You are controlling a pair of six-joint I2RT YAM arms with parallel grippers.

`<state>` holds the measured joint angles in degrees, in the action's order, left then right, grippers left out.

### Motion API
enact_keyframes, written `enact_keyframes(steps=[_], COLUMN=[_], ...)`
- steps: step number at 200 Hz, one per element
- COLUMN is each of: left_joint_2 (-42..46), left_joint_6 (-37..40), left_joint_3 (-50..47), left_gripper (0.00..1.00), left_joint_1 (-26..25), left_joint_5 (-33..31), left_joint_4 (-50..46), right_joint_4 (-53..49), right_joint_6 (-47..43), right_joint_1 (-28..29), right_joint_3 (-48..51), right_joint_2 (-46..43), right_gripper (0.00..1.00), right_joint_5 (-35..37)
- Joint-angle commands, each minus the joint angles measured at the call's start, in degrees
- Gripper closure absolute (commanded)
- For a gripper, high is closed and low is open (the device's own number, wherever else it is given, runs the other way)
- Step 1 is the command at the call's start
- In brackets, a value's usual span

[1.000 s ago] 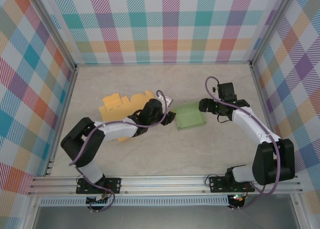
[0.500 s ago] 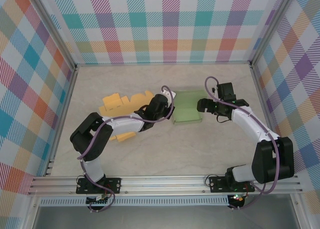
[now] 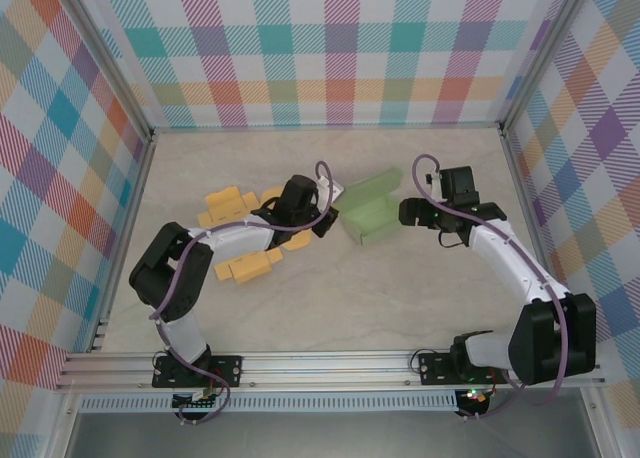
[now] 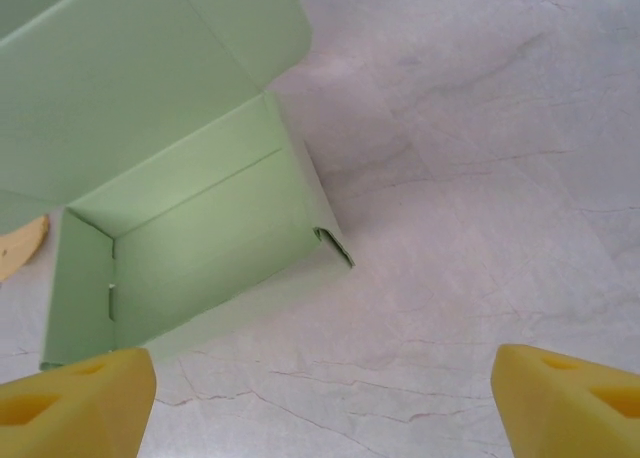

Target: Fold the paper box

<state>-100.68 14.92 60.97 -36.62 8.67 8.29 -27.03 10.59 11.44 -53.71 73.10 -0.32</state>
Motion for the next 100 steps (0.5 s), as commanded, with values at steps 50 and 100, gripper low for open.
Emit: enact_keyframes(steps=[50,100], left_joint_2=[6.39,9.18], left_joint_6=[16.09,19.61], left_joint_3=[2.8,2.96], left_gripper=[1.0,1.0], left_joint_1=[2.51,3.34], left_joint_5=[12.58,12.59], left_joint_4=[-18.42,-20.8], right_joint_4=[9.82,13.48], right_joint_6=[-2.21,-5.07], right_joint_1=[-0.02,-0.1], right_joint_3=[3.9,3.22], right_joint_2=[-3.22,1.9], right_gripper=[0.09,0.0], right_joint_5=[-7.66,-9.01])
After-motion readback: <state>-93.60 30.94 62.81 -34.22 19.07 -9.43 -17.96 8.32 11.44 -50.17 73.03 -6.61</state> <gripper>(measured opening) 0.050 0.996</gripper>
